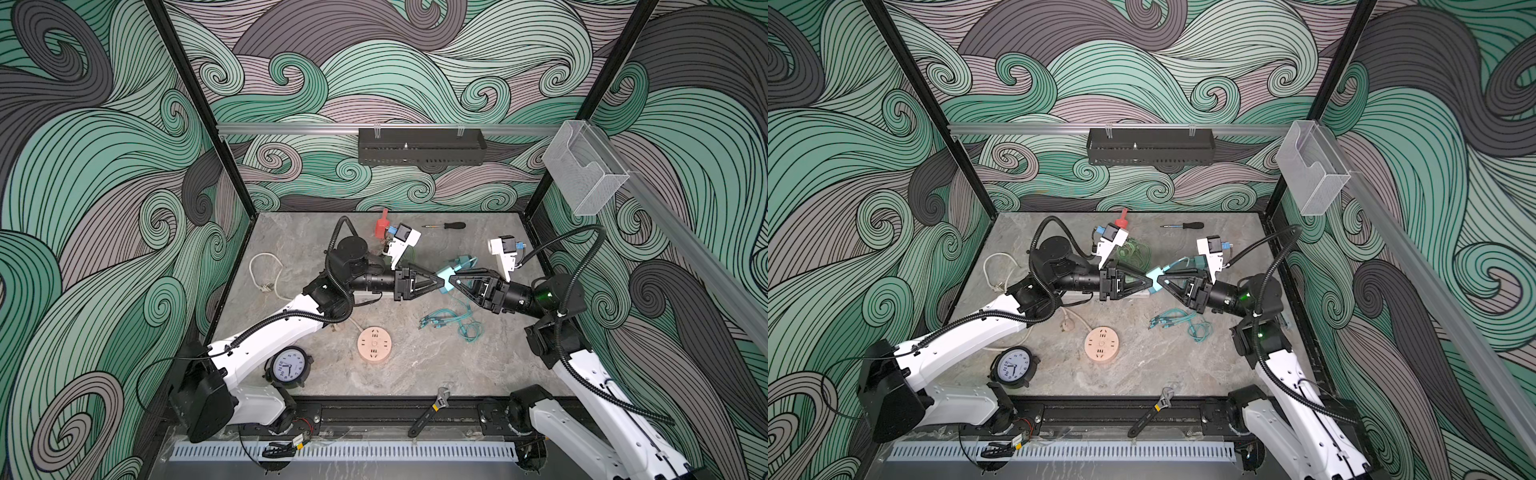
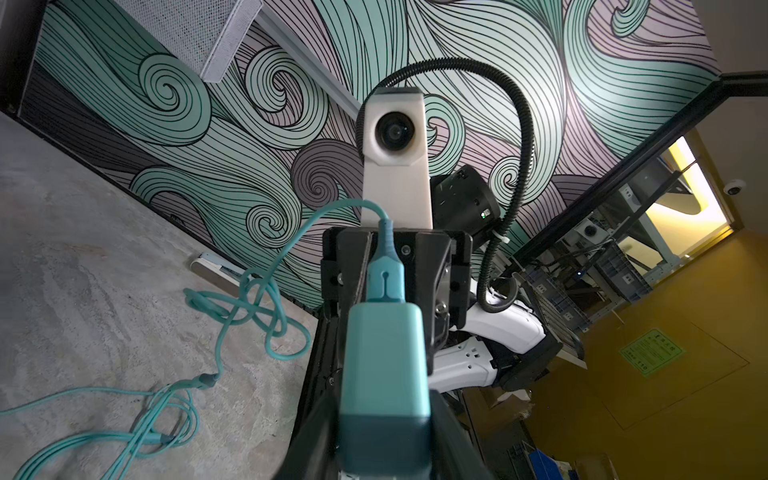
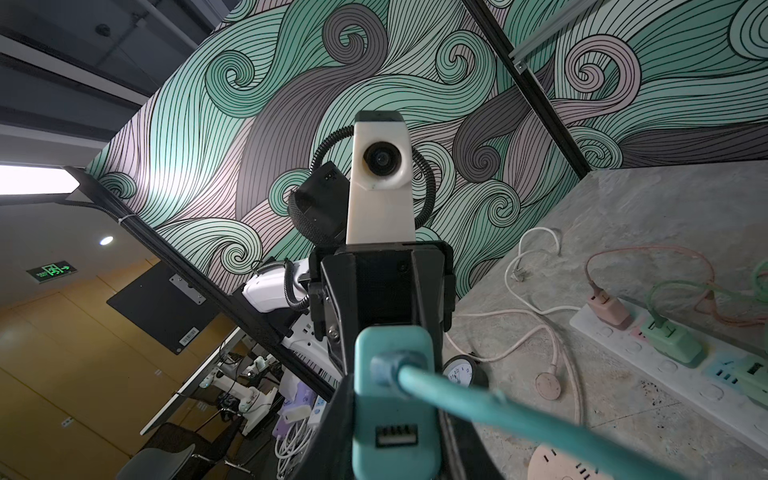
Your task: Insert the plug
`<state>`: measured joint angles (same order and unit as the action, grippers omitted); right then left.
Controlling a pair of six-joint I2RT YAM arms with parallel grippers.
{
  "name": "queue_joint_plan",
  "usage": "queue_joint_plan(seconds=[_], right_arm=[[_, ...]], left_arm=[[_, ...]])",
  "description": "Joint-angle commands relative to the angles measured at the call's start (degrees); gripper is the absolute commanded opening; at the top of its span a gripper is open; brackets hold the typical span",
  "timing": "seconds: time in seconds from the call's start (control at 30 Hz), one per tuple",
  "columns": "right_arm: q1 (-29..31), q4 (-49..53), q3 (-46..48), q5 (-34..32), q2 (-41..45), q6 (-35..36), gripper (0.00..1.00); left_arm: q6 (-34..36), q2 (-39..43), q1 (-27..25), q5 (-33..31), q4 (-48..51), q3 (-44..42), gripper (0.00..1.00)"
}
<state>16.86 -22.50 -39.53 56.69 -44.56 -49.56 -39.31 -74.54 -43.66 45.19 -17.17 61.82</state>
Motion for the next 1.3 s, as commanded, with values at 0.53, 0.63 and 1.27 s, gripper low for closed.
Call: queue_joint_plan(seconds=[0.53,0.63,1.27], right_arm=[[6.1,37.7,-7.5,-18.1,1.6,37.5,0.09],[10.0,39.1,-7.3,-22.9,-0.7,41.9,0.08],[24.0,28.7,-7.0,-23.0,-23.8,53.9,0.08]], left_arm=[[7.4,31.2,3.0,-32.8,38.7,-22.8,0.62],[4.3,34.3,3.0,-36.2,40.2,-27.8,0.62],[-5.2,30.4,3.0,-45.6,34.2,-41.8,0.52]])
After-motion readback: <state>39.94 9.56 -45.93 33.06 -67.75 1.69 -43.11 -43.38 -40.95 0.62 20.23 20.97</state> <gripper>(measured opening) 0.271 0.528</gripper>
